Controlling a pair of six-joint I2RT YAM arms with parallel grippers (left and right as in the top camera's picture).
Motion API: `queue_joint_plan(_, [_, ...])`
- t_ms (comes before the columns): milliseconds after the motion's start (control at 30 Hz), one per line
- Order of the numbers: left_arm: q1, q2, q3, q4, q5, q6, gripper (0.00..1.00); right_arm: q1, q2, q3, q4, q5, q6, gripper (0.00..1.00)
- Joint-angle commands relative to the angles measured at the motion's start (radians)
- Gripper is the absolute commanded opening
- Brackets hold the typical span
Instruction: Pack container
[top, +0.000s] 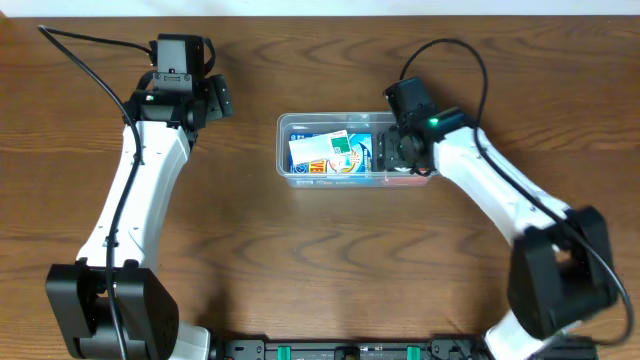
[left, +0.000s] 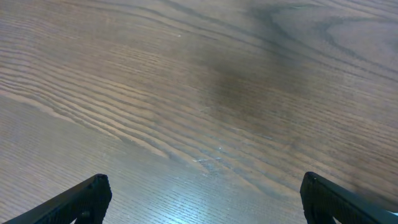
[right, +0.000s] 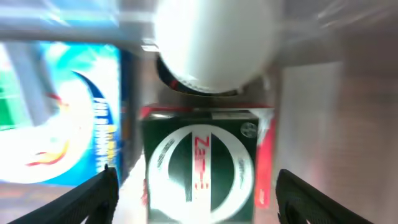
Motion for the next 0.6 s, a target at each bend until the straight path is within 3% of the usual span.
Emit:
queue_joint_plan(0, [0.004,-0.022,0.003,-0.004,-0.012,-0.009,0.98,0.017,-0.171,0.009,-0.016,0.010,-0.029,0.83])
queue_joint_plan(567, [0.004,-0.022,0.003,-0.003,-0.012,-0.009,0.98,0.017,-1.121,0.008,-0.345,0.034,-0.066,0.99])
